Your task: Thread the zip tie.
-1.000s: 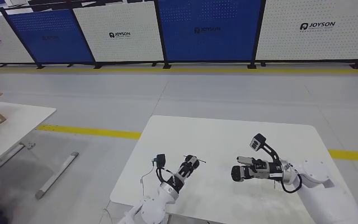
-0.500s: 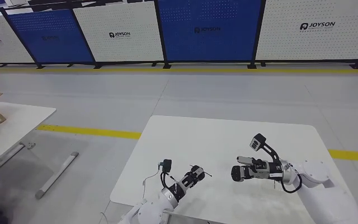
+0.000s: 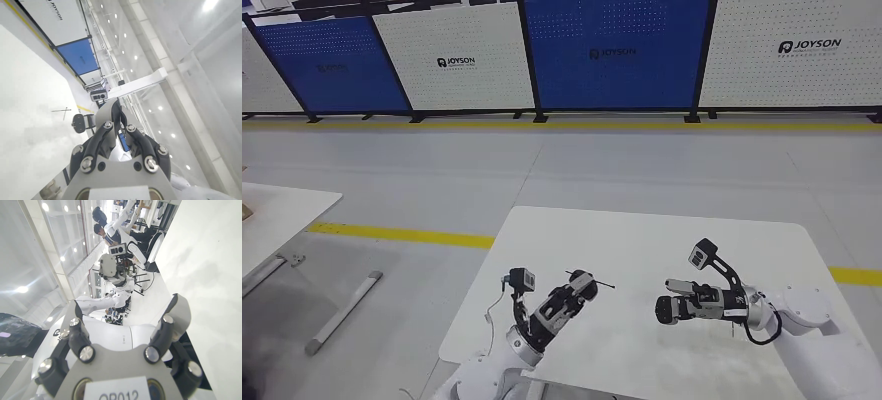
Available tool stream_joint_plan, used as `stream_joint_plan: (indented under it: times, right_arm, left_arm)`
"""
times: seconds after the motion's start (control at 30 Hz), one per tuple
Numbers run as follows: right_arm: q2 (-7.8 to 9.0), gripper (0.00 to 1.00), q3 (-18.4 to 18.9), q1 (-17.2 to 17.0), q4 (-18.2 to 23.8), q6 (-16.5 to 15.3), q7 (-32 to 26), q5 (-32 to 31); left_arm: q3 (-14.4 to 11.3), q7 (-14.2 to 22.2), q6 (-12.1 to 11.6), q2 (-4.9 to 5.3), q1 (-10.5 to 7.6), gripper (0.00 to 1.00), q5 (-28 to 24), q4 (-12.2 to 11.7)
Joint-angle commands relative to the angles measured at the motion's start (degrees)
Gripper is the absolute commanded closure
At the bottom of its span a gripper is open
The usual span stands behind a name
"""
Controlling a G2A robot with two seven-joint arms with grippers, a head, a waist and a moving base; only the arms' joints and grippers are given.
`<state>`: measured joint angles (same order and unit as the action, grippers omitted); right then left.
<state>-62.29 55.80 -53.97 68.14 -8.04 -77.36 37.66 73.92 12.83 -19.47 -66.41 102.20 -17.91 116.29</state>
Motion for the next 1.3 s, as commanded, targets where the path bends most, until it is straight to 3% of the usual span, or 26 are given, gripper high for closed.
stream_joint_plan:
  times: [0.0, 0.1, 0.2, 0.47, 0.63, 0.73, 0.83, 1.0, 1.27]
  right_arm:
    - [0.0, 0.0, 0.0, 0.0, 0.0, 0.0, 0.0, 0.0]
    - [0.0, 0.0, 0.0, 0.0, 0.0, 0.0, 0.0, 0.0]
    - [0.0, 0.0, 0.0, 0.0, 0.0, 0.0, 0.0, 0.0]
    - [0.0, 0.0, 0.0, 0.0, 0.0, 0.0, 0.0, 0.0]
    - [0.0, 0.0, 0.0, 0.0, 0.0, 0.0, 0.0, 0.0]
    - [0.0, 0.0, 0.0, 0.0, 0.0, 0.0, 0.0, 0.0]
    - [0.0, 0.0, 0.0, 0.0, 0.0, 0.0, 0.0, 0.0]
    - [0.0, 0.0, 0.0, 0.0, 0.0, 0.0, 0.0, 0.0]
    - [0.0, 0.0, 0.0, 0.0, 0.0, 0.0, 0.0, 0.0]
  left_arm:
    - [1.68, 0.91, -0.01, -0.15, 1.58, 1.0, -1.84, 3.53]
    - [4.18, 3.19, -0.01, -0.61, 3.42, 1.0, -4.26, 6.36]
    - [6.26, 4.78, -0.01, -1.28, 4.74, 1.0, -5.66, 6.57]
    - [6.4, 4.28, 0.28, -1.37, 4.57, 1.0, -5.12, 6.24]
    - [3.29, 0.47, 5.59, -1.62, 1.84, 1.0, 2.65, 3.29]
    - [1.25, -1.17, 7.4, -1.84, 0.24, 1.0, 5.16, 1.09]
    - [-0.81, -5.78, 8.2, -2.2, -1.81, 1.0, 10.92, -2.66]
    - [-5.7, -10.74, 12.59, -2.94, -5.66, 1.0, 18.24, -8.46]
    - [-7.44, -9.79, 14.65, -2.97, -7.11, 1.0, 22.84, -12.22]
